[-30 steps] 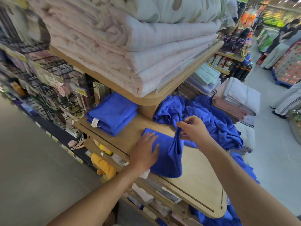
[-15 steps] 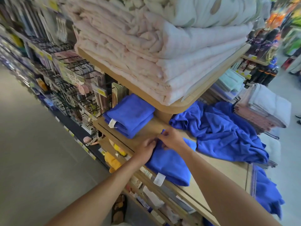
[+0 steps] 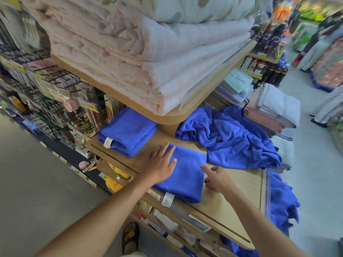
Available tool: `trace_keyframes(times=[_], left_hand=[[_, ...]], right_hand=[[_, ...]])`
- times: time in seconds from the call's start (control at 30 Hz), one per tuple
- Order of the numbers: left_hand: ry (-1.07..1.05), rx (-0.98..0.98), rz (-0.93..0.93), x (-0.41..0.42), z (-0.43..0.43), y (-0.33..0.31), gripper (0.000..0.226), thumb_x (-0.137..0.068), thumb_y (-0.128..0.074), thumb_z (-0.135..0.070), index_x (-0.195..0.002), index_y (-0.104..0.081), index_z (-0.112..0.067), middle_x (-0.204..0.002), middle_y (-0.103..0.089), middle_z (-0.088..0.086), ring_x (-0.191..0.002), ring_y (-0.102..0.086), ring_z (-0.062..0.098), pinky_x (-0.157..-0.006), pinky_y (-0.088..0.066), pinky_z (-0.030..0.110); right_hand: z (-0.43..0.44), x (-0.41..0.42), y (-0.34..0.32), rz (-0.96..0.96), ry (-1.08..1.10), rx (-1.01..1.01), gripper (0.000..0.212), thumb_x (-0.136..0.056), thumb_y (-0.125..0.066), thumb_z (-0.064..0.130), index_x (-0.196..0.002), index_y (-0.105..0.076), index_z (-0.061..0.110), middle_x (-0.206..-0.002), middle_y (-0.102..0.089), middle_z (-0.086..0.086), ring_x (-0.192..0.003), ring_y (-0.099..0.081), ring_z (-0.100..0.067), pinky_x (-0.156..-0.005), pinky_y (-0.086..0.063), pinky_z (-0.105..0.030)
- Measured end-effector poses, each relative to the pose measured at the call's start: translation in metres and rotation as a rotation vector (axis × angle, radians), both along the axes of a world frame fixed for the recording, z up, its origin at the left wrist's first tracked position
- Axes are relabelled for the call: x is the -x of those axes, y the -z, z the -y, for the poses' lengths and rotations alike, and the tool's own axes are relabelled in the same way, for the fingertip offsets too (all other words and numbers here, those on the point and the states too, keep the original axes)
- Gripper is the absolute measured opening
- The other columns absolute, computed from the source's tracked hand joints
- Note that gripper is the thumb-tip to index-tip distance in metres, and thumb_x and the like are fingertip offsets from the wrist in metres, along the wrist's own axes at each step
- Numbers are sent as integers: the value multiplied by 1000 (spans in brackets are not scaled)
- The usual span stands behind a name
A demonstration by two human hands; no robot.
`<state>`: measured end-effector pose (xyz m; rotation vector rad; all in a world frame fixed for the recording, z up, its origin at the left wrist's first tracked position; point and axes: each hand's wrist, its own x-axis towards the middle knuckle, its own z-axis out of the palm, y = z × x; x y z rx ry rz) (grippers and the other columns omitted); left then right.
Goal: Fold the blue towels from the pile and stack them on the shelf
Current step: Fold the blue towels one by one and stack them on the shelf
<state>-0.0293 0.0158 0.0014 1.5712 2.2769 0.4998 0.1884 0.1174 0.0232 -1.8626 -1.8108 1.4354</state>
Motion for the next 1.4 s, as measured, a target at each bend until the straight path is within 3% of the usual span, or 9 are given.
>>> trace_keyframes(times=[0.2,0.53,0.6,0.7,0.8,1.0,1.1,1.3,1.4], left_hand=[[-59,9,-222,-4,10,22,63,-105,-26,-52,-162,-7,-34,-168,-19,3,-156,-11,21,-125,-5,43],[-109,-176,-185,0,15,25,75,-100,-45,-50,-162,-16,-19,-161,-36,2,-148,-32,20,-121,-21,37],[-110,-223,-17,1,17,27,82,-98,-55,-46,-162,-14,-16,-163,-32,4,-148,-33,23,-119,-27,37],[-172,-370,556,3,20,19,88,-93,-70,-29,-162,-15,-21,-163,-31,-1,-146,-37,17,-114,-37,34],[-331,-457,1031,5,26,-1,85,-90,-76,-26,-158,-26,-29,-160,-37,-7,-141,-43,11,-110,-42,33],[-296,-154,1593,20,45,-27,47,-77,-81,-47,-116,-77,-21,-127,-71,6,-117,-67,25,-106,-46,42],[-311,-232,1514,45,49,-45,34,-85,-78,-37,-115,-76,-21,-122,-74,1,-113,-70,21,-106,-50,44],[-346,-319,879,130,36,-104,18,-99,-63,-31,-117,-64,-29,-119,-67,-6,-109,-65,17,-84,-53,33],[-302,-312,685,183,21,-129,27,-98,-65,-32,-124,-66,-27,-130,-64,-1,-118,-62,20,-97,-52,39]], right_hand=[[13,24,-3,-58,46,134,63,-80,-79,53,-115,-57,5,-102,-63,-9,-85,-65,-27,-71,-57,-38],[34,55,-11,-266,97,-18,33,-75,-88,28,-93,-61,22,-87,-65,6,-76,-62,-7,-57,-45,-26],[40,53,-12,-359,98,-56,32,-76,-87,20,-95,-61,26,-92,-68,5,-83,-66,-11,-62,-50,-29],[49,51,-19,-464,61,-87,40,-78,-83,13,-112,-63,21,-105,-73,-1,-95,-71,-20,-77,-58,-38],[53,49,-37,-541,5,-95,45,-74,-84,19,-113,-64,27,-103,-75,5,-94,-73,-16,-73,-57,-35],[46,52,-77,-582,-93,-70,49,-65,-83,27,-110,-65,25,-102,-77,5,-93,-75,-18,-75,-60,-40],[41,64,-86,-676,-108,27,43,-74,-82,20,-114,-67,18,-109,-78,-3,-100,-75,-25,-76,-60,-40],[37,136,-91,-876,-46,340,30,-91,-70,9,-121,-68,14,-120,-76,-8,-106,-75,-27,-77,-62,-39],[27,190,-88,-877,-48,369,34,-100,-60,13,-133,-61,6,-134,-68,-12,-124,-65,-33,-104,-54,-52]])
